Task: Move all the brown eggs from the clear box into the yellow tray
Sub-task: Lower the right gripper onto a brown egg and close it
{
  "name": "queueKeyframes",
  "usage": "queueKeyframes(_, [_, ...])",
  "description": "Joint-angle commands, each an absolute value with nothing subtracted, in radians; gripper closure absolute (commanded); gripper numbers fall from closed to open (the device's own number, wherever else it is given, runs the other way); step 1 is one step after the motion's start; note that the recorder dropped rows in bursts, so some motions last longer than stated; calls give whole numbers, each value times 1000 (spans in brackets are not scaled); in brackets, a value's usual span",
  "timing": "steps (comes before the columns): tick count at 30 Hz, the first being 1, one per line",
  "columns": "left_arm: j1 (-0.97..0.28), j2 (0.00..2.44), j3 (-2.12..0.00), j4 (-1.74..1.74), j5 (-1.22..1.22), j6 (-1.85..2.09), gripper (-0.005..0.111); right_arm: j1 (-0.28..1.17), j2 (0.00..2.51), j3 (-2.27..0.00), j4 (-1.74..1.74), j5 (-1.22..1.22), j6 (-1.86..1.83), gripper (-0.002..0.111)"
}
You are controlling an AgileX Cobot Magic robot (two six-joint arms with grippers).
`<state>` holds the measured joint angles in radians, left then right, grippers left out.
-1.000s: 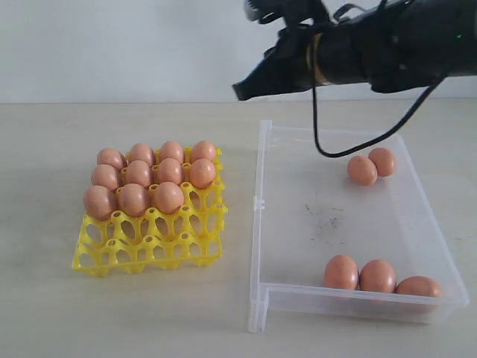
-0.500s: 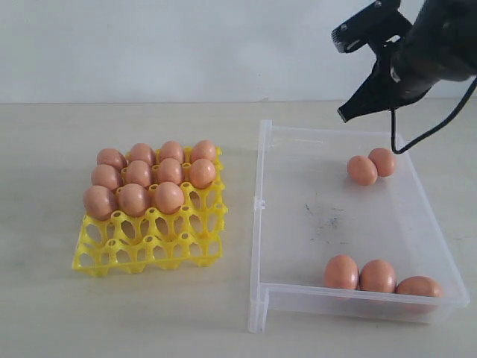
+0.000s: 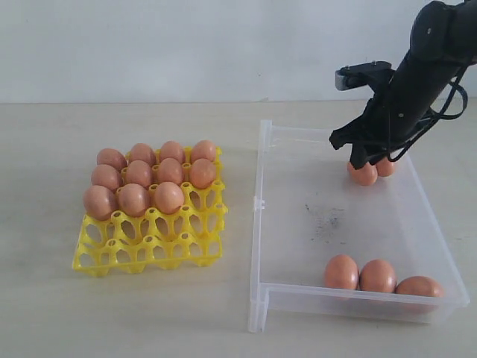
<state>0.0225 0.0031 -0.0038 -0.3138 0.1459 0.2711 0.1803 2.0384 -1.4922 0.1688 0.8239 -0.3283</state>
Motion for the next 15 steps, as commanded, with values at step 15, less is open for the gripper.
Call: queueKeyframes(15, [25,0,0,-319,131,271,103,173,2036,-1501,171,727,-338,58])
